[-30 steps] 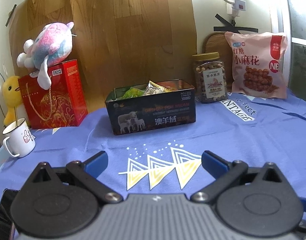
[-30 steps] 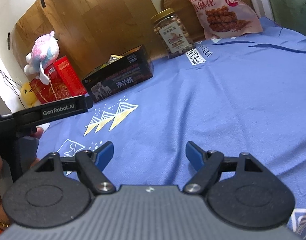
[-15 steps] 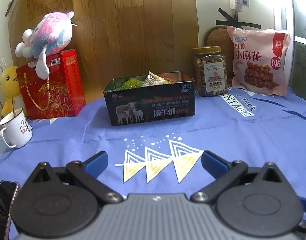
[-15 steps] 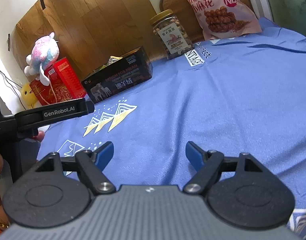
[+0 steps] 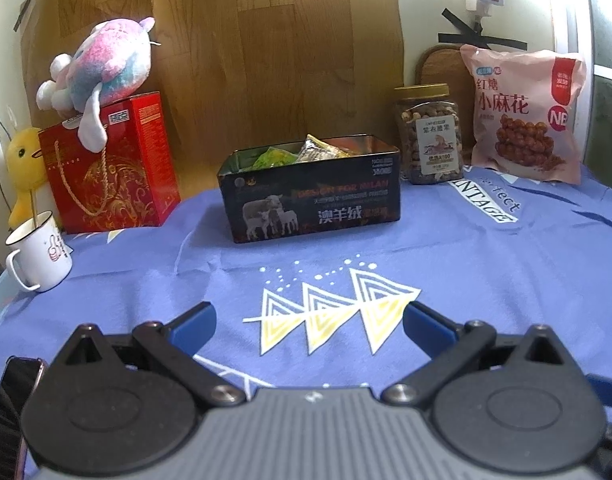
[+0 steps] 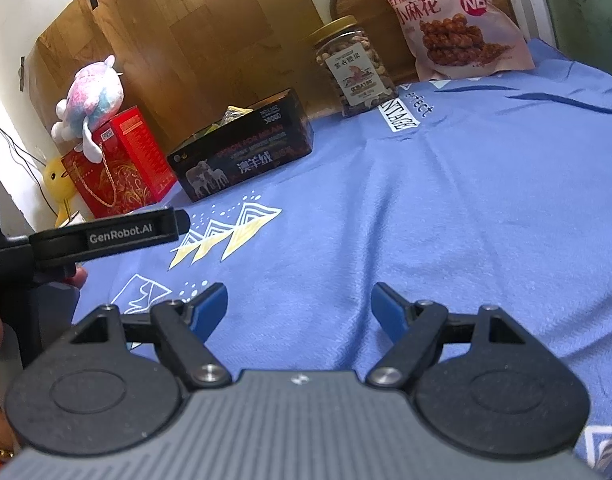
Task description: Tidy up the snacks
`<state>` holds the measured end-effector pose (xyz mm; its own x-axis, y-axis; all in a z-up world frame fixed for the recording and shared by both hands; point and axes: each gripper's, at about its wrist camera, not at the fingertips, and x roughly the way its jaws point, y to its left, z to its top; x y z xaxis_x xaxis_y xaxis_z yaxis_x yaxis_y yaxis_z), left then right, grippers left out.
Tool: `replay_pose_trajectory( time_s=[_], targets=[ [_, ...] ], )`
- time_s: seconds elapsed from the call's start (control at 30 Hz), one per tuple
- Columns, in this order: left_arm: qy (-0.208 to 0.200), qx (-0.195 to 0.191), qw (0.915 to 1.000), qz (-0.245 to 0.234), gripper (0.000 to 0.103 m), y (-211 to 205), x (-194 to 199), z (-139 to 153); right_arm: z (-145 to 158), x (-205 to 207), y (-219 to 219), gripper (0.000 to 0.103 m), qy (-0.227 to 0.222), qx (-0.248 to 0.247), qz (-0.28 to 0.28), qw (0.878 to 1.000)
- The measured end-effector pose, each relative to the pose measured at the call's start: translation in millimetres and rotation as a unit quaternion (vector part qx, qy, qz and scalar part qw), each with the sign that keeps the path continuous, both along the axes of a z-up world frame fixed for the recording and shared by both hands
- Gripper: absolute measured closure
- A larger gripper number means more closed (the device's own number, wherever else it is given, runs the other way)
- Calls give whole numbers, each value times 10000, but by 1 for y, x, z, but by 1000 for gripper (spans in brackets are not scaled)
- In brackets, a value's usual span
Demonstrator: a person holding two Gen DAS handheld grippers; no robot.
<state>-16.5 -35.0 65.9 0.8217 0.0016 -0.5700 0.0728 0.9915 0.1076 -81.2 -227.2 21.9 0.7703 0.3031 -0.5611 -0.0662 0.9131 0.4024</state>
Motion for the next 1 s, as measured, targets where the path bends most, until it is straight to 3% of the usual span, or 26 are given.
replay_pose_trajectory(
  time_s=[0.23, 0.7, 1.0],
  targets=[
    [78, 88, 9994, 316, 0, 11, 4, 0, 1, 1, 2, 22, -2, -54, 38, 10000],
    [49, 55, 9995, 293, 0, 16, 0, -1, 1, 0, 4, 22, -24, -56, 56, 10000],
    [251, -108, 9987, 422, 0, 29, 2, -1, 1, 6, 8, 22, 40, -129, 155, 9998]
  ],
)
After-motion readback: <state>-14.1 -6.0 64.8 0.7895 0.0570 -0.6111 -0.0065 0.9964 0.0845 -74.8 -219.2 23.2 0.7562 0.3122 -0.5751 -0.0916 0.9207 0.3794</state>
